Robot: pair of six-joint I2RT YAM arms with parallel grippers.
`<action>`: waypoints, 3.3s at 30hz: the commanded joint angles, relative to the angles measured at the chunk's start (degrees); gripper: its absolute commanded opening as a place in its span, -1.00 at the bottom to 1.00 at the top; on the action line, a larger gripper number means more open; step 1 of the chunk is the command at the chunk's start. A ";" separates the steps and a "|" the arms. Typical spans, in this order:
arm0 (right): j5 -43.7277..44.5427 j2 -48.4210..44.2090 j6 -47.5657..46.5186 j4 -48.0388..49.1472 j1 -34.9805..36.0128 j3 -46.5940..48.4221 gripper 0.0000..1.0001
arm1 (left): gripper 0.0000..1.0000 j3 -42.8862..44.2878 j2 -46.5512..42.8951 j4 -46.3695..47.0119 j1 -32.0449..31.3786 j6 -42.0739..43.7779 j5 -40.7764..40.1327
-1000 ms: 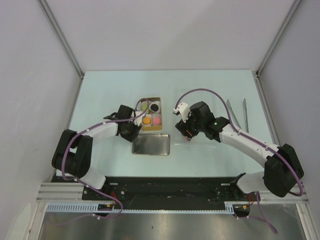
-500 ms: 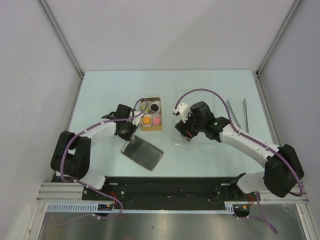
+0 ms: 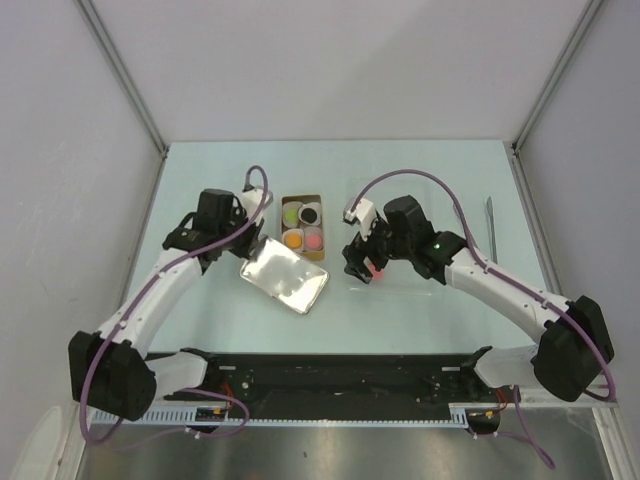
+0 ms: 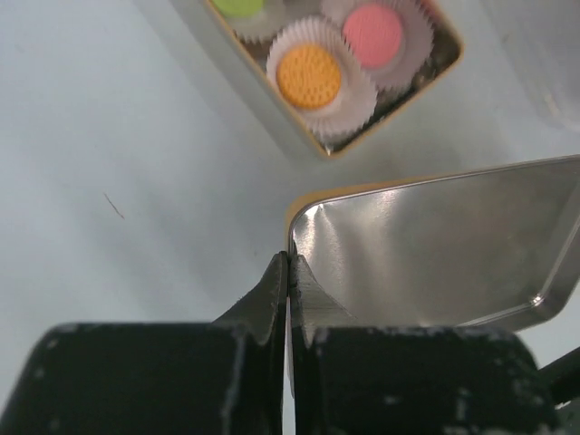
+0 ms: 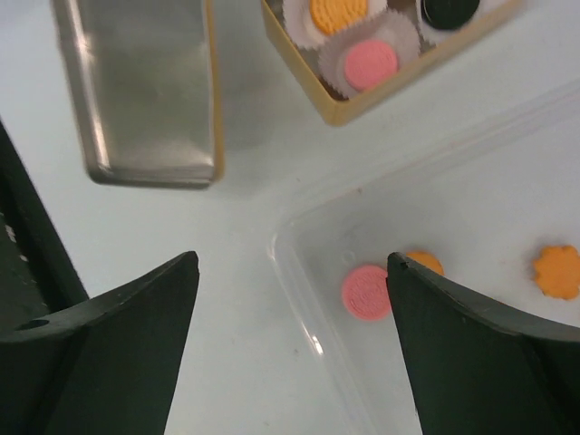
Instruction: Pack the cookies
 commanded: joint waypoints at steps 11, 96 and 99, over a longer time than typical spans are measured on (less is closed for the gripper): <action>-14.60 -2.05 11.59 11.51 -2.00 2.73 0.88 | -1.00 4.76 -8.52 15.14 2.49 -8.37 8.89; 38.38 0.23 -17.22 23.28 9.33 10.38 -1.00 | 0.82 10.38 -8.18 35.01 1.36 -54.30 25.15; 43.39 1.81 -21.10 26.27 11.70 10.20 -1.00 | 0.81 9.77 -5.89 36.59 -0.13 -60.73 26.30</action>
